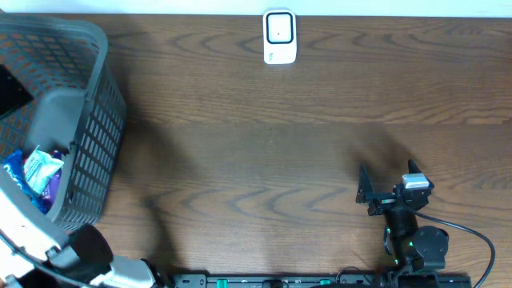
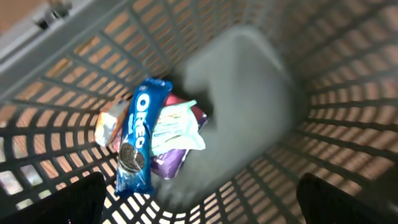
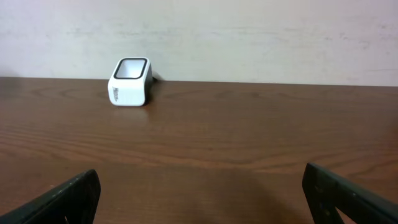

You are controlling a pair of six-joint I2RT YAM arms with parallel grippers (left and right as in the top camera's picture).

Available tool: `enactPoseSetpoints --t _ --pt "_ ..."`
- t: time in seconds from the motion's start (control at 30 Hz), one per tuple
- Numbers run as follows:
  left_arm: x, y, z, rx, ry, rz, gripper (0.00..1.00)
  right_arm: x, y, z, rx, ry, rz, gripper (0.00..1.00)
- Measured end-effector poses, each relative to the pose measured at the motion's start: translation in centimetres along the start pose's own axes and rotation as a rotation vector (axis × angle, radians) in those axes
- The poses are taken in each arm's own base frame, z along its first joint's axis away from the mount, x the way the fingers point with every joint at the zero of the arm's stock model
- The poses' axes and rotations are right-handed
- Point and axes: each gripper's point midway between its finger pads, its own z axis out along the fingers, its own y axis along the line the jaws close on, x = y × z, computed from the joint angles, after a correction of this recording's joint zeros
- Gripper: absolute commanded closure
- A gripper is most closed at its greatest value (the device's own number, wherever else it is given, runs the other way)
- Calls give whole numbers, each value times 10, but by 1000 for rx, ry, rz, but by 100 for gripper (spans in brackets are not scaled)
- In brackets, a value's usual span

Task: Scan the item barcode
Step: 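Reach the left gripper into the basket and grasp the mint-green wipes pack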

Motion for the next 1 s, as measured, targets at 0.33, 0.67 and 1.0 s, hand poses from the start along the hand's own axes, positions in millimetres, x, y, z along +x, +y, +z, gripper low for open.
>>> enactPoseSetpoints --t 0.33,0.67,1.0 --pt "7 -16 56 82 168 -91 2 0 0 0 0 0 0 1" --pt "52 25 106 -239 395 -279 2 0 0 0 0 0 0 1" --pt "89 34 170 -331 461 -300 2 0 0 0 0 0 0 1"
